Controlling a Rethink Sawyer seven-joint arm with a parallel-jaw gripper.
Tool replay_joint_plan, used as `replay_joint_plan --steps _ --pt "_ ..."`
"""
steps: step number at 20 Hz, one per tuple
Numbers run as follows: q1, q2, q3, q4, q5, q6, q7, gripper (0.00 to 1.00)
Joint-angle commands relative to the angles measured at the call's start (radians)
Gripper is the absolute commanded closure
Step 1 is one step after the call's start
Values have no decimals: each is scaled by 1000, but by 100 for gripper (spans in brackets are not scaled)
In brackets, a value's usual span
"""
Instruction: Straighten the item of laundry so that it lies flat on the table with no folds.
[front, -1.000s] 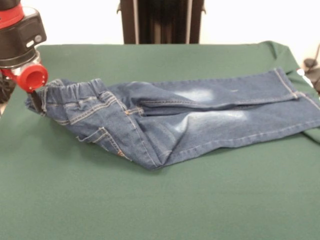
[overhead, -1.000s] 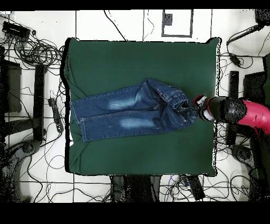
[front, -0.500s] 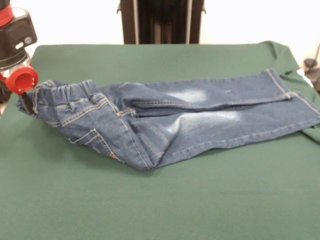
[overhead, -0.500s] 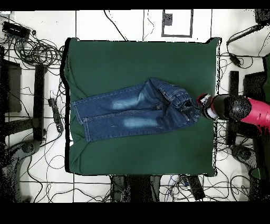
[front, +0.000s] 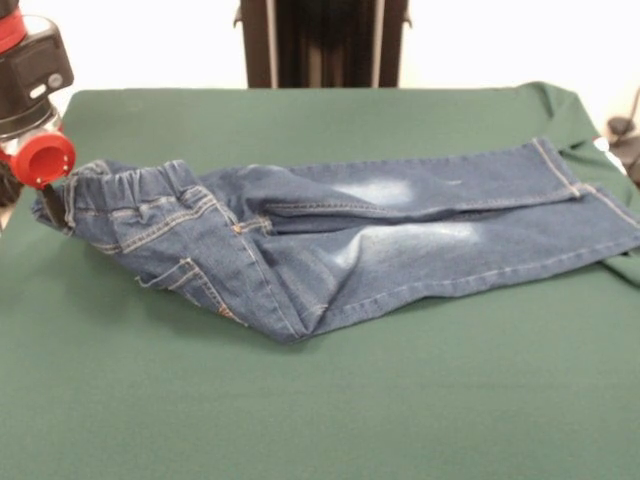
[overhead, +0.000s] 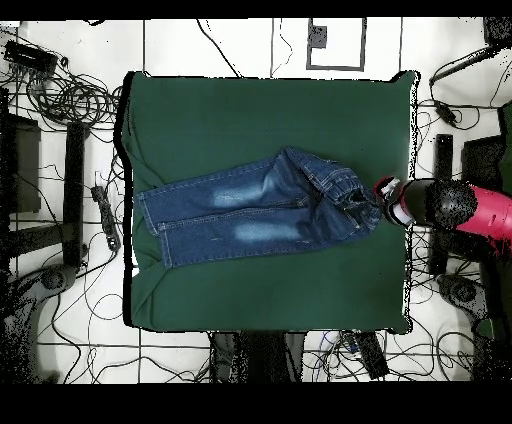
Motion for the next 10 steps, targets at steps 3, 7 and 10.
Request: replay_joint_plan --steps 3,7,10 --pt "26 16 11 -93 -30 106 -390 100" --pt "32 31 13 -125 -36 123 -409 100" --pt "32 32 12 -127 -39 127 -413 100"
